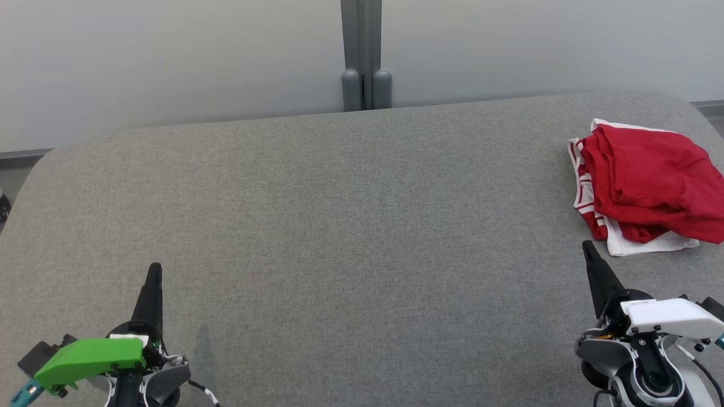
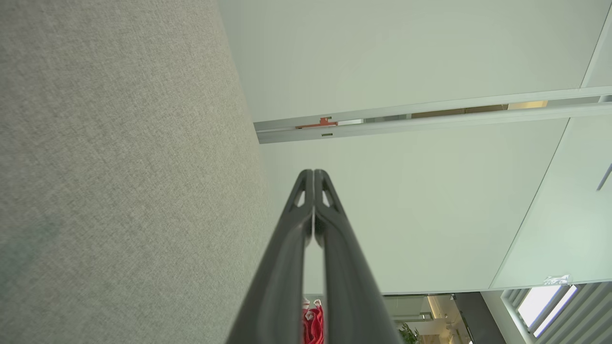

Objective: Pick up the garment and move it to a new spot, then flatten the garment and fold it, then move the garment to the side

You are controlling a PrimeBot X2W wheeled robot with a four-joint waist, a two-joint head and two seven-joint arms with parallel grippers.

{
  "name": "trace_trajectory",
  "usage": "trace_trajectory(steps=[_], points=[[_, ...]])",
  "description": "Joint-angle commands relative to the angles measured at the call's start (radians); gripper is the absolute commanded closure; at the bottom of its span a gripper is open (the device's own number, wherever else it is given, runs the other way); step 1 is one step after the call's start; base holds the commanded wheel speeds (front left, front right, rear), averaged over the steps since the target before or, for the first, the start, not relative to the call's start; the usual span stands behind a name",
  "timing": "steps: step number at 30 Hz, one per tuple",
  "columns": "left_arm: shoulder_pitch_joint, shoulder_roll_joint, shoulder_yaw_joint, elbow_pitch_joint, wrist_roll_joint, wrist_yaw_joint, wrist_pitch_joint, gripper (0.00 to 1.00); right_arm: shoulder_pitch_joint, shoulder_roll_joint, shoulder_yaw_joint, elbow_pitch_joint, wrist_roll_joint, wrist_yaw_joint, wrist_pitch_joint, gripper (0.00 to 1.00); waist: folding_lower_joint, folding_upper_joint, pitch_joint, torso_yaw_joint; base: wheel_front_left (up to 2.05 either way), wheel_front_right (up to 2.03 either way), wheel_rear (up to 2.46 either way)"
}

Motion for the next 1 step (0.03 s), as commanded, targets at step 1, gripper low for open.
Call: trace_trajectory(steps=[1], points=[[-0.017,0.001,0.008,-0.004,-0.02,-0.005,0.006,1.0,-0.014,-0.002,-0.005,0.002,0.022,0.001,0.009,1.0,0.0,-0.0001,0.0,-0.001,0.0,0.0,0.0]])
